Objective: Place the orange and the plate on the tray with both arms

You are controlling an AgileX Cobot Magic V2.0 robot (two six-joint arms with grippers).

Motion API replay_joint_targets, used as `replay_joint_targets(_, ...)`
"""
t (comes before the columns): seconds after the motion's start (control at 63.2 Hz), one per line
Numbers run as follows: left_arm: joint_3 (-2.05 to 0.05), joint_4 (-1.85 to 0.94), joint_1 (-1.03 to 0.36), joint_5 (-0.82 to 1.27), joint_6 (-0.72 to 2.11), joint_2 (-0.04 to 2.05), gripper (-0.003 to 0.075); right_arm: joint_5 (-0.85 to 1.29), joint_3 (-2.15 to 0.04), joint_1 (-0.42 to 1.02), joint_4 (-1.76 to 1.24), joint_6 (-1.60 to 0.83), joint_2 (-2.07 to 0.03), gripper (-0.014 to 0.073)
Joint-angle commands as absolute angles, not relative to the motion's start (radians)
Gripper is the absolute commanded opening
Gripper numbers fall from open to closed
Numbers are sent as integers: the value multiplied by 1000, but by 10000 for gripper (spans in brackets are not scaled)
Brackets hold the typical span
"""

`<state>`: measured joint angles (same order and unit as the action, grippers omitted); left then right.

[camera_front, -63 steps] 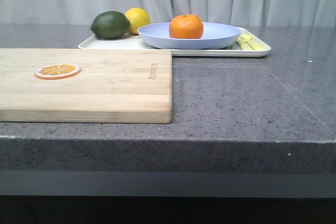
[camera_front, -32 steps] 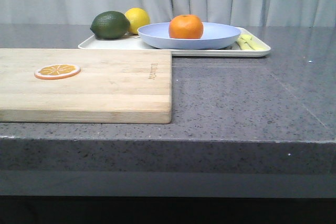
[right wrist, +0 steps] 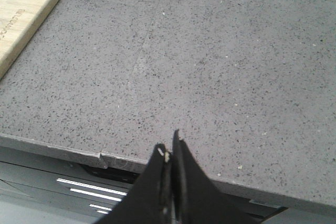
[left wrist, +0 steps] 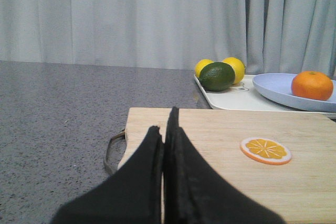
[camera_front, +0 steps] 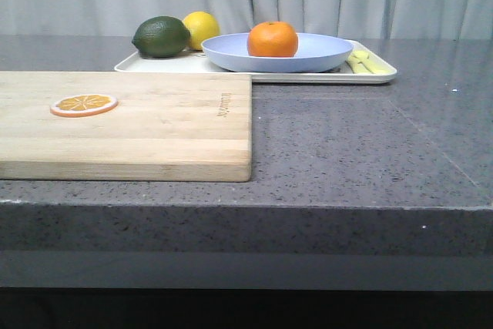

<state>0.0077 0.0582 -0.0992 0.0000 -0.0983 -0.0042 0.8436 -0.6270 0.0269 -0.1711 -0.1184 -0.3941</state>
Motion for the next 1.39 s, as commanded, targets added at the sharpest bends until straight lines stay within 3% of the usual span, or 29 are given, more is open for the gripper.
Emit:
replay_joint_targets(0.0,34,57,-73,-67,-95,-23,-20,772,-649,26,-167,-122,-403,-118)
replay_joint_targets(1.377,34,57,-76,-48,-95,-23,-20,772,-649,26,-167,-122,-403,-118)
